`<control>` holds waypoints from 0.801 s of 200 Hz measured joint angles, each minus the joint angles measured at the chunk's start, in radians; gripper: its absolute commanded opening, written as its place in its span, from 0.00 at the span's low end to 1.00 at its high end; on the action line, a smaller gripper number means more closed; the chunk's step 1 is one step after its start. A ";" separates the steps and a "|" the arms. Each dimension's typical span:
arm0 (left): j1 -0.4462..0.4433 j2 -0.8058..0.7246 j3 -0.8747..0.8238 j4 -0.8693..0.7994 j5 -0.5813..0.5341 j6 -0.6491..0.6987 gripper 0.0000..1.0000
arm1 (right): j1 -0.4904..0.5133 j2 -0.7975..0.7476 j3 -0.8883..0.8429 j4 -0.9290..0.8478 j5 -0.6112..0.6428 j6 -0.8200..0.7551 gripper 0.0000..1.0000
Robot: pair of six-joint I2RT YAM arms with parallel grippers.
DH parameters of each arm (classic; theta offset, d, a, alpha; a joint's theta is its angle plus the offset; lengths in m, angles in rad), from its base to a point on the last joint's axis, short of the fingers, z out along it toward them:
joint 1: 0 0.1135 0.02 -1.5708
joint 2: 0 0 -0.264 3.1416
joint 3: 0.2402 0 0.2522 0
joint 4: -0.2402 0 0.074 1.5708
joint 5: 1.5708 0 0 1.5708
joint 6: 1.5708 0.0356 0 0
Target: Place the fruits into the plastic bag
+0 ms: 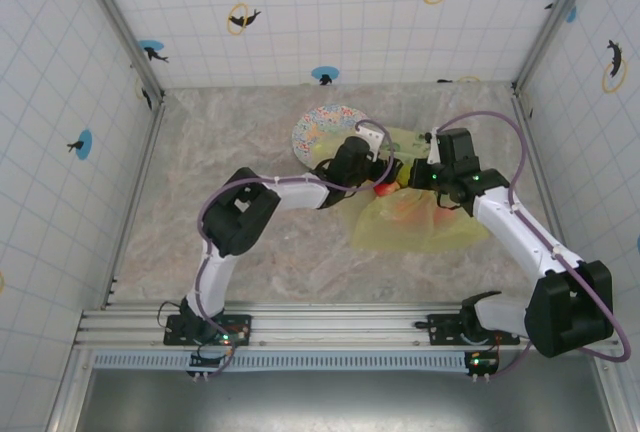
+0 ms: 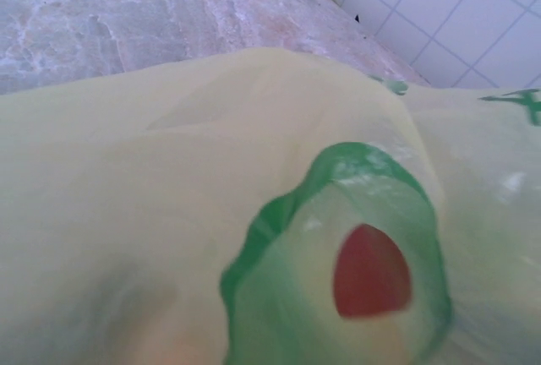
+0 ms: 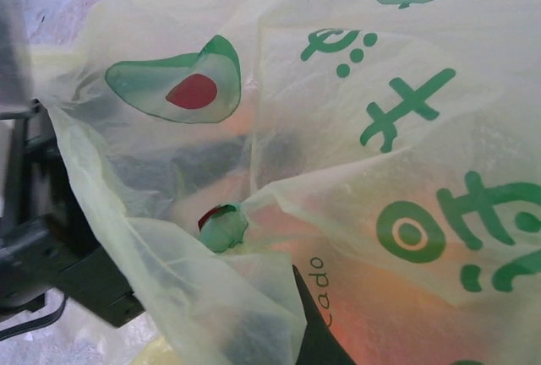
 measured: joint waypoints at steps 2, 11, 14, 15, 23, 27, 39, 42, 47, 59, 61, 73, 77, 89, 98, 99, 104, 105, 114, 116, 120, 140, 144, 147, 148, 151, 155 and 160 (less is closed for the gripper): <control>0.000 -0.004 -0.004 0.001 0.000 0.002 0.81 | -0.002 0.000 0.000 0.000 0.000 0.000 0.00; 0.000 -0.027 -0.021 0.000 -0.002 0.010 0.81 | -0.007 0.000 0.000 0.000 0.000 -0.001 0.00; 0.000 -0.039 -0.030 0.000 -0.001 0.013 0.81 | -0.010 0.000 0.000 0.000 0.000 -0.001 0.00; 0.000 -0.041 -0.032 0.001 -0.001 0.014 0.81 | -0.011 0.000 0.000 0.000 0.001 -0.001 0.00; 0.000 -0.065 -0.053 0.000 -0.002 0.017 0.81 | -0.013 0.000 0.000 0.000 0.001 -0.002 0.00; 0.000 -0.079 -0.063 -0.003 -0.001 0.018 0.81 | -0.016 0.000 0.000 0.000 0.000 -0.001 0.00; 0.000 -0.113 -0.089 -0.004 0.000 0.019 0.81 | -0.019 0.000 0.000 0.000 0.000 -0.001 0.00; 0.000 -0.124 -0.098 -0.005 0.002 0.019 0.81 | -0.019 0.000 0.000 0.000 0.000 -0.001 0.00; 0.000 -0.140 -0.110 -0.007 0.006 0.019 0.81 | -0.021 0.000 0.000 0.000 0.000 -0.001 0.00; 0.000 -0.175 -0.138 -0.016 0.016 0.019 0.80 | -0.023 0.000 0.000 0.000 -0.001 -0.001 0.00; 0.000 -0.182 -0.143 -0.019 0.020 0.019 0.80 | -0.023 0.000 0.000 0.000 -0.001 -0.001 0.00; 0.000 -0.219 -0.171 -0.036 0.035 0.019 0.80 | -0.024 0.000 0.000 0.000 0.000 -0.001 0.00; 0.000 -0.232 -0.181 -0.042 0.039 0.019 0.80 | -0.024 0.000 0.000 0.000 -0.001 -0.001 0.00; 0.000 -0.275 -0.213 -0.064 0.055 0.019 0.80 | -0.024 0.000 0.000 0.000 -0.001 -0.001 0.00; 0.000 -0.307 -0.240 -0.082 0.064 0.019 0.80 | -0.025 0.000 0.000 0.000 -0.001 -0.001 0.00; 0.000 -0.310 -0.242 -0.083 0.064 0.020 0.80 | -0.025 0.000 0.000 0.000 -0.001 -0.001 0.00; 0.000 -0.331 -0.259 -0.088 0.069 0.019 0.80 | -0.025 0.000 0.000 0.000 -0.002 -0.001 0.00; 0.000 -0.334 -0.262 -0.089 0.070 0.020 0.80 | -0.025 0.000 0.000 0.000 -0.002 -0.001 0.00; 0.000 -0.375 -0.296 -0.103 0.080 0.019 0.80 | -0.025 0.000 0.000 0.000 -0.002 -0.001 0.00; 0.000 -0.383 -0.303 -0.105 0.080 0.019 0.80 | -0.025 0.000 0.000 0.000 -0.003 -0.001 0.00; 0.000 -0.399 -0.315 -0.112 0.082 0.019 0.80 | -0.025 0.000 0.000 0.001 -0.003 -0.001 0.00; 0.000 -0.489 -0.397 -0.130 0.087 0.015 0.80 | -0.025 0.000 0.000 0.000 -0.003 -0.001 0.00; 0.000 -0.506 -0.414 -0.135 0.087 0.014 0.80 | -0.025 0.000 0.000 0.000 -0.003 -0.001 0.00; 0.000 -0.519 -0.426 -0.140 0.087 0.014 0.80 | -0.025 0.000 0.000 0.001 -0.003 -0.001 0.00; 0.000 -0.525 -0.432 -0.140 0.087 0.013 0.80 | -0.025 0.000 0.000 0.000 -0.003 -0.001 0.00; 0.000 -0.534 -0.443 -0.142 0.088 0.011 0.80 | -0.025 0.000 0.000 0.000 -0.003 -0.001 0.00; 0.000 -0.549 -0.456 -0.147 0.088 0.010 0.80 | -0.025 0.000 0.000 0.001 -0.003 -0.001 0.00; 0.000 -0.569 -0.478 -0.150 0.088 0.006 0.80 | -0.026 0.000 0.000 0.000 -0.003 -0.001 0.00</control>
